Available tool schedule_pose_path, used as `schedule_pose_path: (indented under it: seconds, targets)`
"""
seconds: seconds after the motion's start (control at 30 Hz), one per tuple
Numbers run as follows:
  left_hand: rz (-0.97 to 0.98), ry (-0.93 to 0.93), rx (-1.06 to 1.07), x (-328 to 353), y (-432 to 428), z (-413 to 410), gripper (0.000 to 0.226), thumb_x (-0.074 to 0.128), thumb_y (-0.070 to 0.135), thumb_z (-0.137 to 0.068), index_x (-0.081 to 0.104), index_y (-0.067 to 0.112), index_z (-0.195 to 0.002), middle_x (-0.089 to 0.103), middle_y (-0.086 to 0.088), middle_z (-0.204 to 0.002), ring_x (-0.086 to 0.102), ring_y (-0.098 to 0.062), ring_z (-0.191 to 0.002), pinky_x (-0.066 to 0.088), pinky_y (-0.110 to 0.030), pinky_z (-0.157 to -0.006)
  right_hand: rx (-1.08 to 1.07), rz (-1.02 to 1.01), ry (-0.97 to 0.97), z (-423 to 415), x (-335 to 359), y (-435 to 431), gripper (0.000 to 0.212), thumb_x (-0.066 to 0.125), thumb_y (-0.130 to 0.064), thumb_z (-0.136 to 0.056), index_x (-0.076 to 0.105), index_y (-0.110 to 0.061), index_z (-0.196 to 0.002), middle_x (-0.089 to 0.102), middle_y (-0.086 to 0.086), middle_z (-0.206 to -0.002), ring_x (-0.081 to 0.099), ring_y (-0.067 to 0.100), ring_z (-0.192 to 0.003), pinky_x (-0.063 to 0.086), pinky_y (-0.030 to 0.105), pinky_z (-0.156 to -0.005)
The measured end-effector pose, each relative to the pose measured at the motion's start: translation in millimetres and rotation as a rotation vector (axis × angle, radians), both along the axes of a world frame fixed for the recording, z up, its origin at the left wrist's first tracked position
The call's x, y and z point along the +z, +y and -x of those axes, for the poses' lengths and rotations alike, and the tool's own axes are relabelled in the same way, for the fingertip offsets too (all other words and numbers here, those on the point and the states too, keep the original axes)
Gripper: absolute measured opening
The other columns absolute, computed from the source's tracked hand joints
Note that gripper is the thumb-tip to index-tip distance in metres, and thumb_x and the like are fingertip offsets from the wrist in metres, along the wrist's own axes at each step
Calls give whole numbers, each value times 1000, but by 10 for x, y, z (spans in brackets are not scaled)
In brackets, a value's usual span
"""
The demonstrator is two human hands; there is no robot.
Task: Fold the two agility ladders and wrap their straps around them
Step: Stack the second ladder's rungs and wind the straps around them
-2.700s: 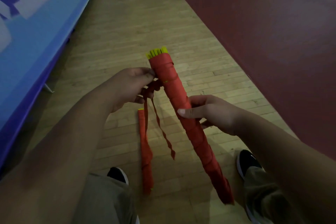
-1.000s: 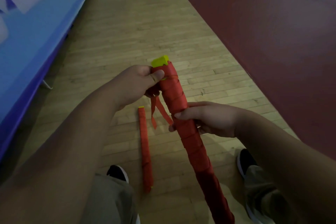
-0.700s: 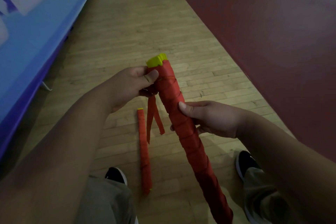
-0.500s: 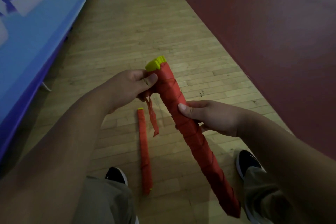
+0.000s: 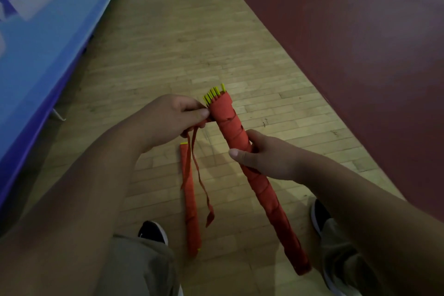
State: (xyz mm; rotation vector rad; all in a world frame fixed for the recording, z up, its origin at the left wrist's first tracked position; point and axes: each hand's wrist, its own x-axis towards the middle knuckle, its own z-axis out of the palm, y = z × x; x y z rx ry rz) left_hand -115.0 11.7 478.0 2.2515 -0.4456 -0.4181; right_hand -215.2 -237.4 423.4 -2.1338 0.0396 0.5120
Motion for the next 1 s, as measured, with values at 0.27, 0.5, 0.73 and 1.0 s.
schedule_pose_path:
  seconds: [0.27,0.5,0.73,1.0]
  targets:
    - [-6,-143,282,-28,-489,297,69,71,76,-88,73,7,-88,59,-1,-68,56,-12,-63,44,-32,-62,-128,-34,-77,0,-124,152,44,74,-63,-97,57,-38,-129,75,-7,-111,73,13,-102,63,45,-96]
    - [136,-97,353,-17,-512,196,73,74,75,-80,79,4,-93,73,-15,-81,71,-28,-75,55,-45,-71,-228,-74,-106,-3,-95,276,43,84,-63,-88,61,-45,-120,76,-11,-102,74,9,-93,61,35,-83]
    - [358,27,347,-9,-358,66,61,74,72,-71,81,13,-86,79,-9,-88,68,-19,-83,58,-52,-88,-172,-179,17,-76,50,202,56,90,-51,-83,58,-33,-126,78,-1,-111,77,19,-101,64,44,-92]
    - [578,144,156,1,-123,-55,62,78,55,-83,78,-2,-107,71,-21,-104,65,-35,-99,53,-60,-95,59,-330,101,-25,256,52,30,75,-30,-101,75,-22,-130,83,-1,-122,77,19,-117,55,55,-113]
